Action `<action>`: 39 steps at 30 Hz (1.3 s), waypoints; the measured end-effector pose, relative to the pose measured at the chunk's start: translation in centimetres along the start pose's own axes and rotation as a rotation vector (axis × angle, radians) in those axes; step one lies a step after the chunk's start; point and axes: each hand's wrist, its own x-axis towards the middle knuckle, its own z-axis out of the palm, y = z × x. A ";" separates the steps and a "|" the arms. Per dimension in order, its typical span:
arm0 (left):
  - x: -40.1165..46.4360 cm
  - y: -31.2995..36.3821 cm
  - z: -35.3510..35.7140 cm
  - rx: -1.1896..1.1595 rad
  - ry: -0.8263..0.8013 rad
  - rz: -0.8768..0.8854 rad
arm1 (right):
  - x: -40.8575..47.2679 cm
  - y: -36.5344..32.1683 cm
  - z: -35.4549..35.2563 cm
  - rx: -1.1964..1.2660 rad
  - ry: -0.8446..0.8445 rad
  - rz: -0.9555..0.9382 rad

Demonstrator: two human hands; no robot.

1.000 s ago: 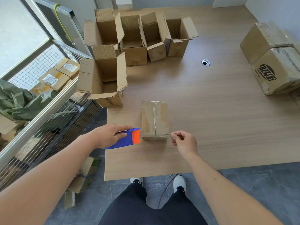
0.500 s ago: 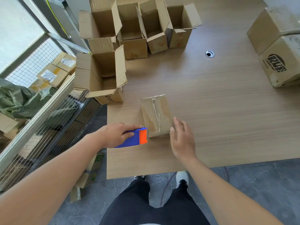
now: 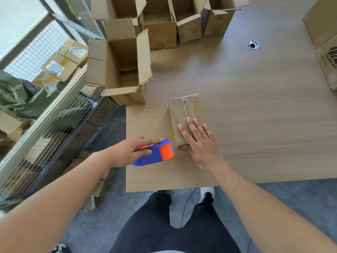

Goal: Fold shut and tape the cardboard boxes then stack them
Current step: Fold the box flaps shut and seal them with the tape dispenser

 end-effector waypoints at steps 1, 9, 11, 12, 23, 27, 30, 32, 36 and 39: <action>-0.1 -0.3 0.1 -0.014 -0.001 0.001 | 0.1 0.0 -0.1 0.010 0.002 0.003; 1.1 0.4 0.6 0.000 0.038 -0.060 | 0.4 -0.1 -1.4 0.092 -0.122 0.046; 1.7 0.7 0.8 -0.012 0.023 -0.084 | 0.4 -0.1 -1.7 0.112 -0.153 0.051; 1.9 0.7 0.9 -0.020 0.013 -0.092 | 0.5 -0.1 -1.9 0.125 -0.165 0.061; 2.0 -1.2 0.8 0.000 -0.043 -0.224 | 0.9 -0.6 -3.0 0.224 -0.249 0.110; 0.9 -1.4 0.6 -0.024 0.049 -0.228 | 1.2 -2.0 -2.8 0.251 -0.165 0.192; 1.8 -0.3 0.9 0.060 0.134 -0.178 | 1.8 -3.3 -2.5 0.213 -0.046 0.254; 2.4 0.5 1.5 0.140 0.203 -0.173 | 1.9 -3.8 -2.1 0.172 -0.008 0.264; 3.1 1.4 3.3 0.215 0.353 -0.184 | 1.9 -4.2 -1.4 0.094 0.063 0.258; 3.5 1.5 4.7 0.189 0.434 -0.167 | 1.6 -3.8 -0.6 0.059 0.147 0.216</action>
